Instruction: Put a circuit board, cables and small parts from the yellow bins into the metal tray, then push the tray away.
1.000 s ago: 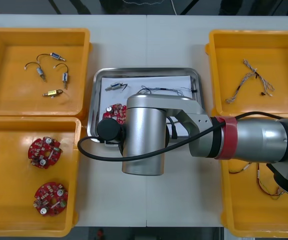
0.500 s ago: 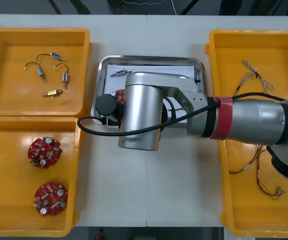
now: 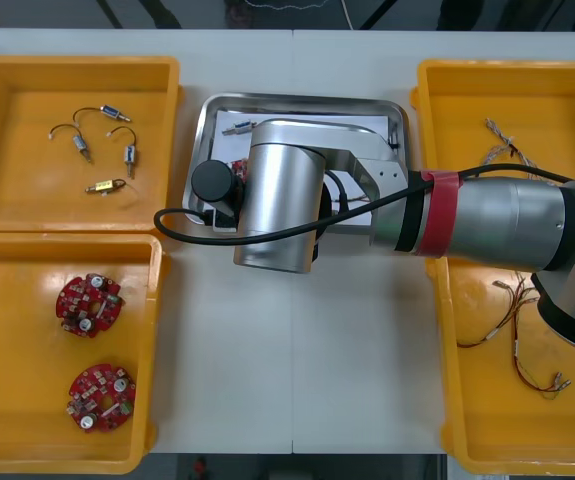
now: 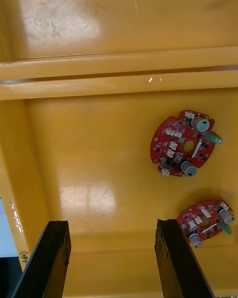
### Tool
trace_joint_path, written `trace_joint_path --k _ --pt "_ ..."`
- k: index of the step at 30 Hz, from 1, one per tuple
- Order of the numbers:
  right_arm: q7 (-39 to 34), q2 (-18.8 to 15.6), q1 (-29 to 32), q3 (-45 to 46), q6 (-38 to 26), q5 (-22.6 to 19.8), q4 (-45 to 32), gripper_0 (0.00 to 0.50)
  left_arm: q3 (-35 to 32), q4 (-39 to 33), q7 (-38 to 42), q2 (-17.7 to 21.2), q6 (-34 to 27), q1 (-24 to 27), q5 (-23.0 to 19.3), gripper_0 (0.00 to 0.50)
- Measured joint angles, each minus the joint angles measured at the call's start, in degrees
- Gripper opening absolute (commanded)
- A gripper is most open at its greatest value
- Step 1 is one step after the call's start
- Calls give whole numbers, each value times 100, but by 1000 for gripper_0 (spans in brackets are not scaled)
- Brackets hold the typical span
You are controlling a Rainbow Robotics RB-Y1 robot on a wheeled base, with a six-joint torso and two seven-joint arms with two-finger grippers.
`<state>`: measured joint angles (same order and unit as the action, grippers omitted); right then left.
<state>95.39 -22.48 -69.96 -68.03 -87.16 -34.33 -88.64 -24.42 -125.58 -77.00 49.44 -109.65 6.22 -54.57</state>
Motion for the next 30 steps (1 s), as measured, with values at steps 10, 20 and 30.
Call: trace_joint_path --k 10,20,30 --pt "131 88 -225 0 268 -25 473 0 0 0 0 0 0 0 0 500" --pt "396 115 -317 0 623 -26 829 0 0 0 0 0 0 0 0 500" --pt "529 124 -450 0 1313 -368 1489 0 0 0 0 0 0 0 0 500"
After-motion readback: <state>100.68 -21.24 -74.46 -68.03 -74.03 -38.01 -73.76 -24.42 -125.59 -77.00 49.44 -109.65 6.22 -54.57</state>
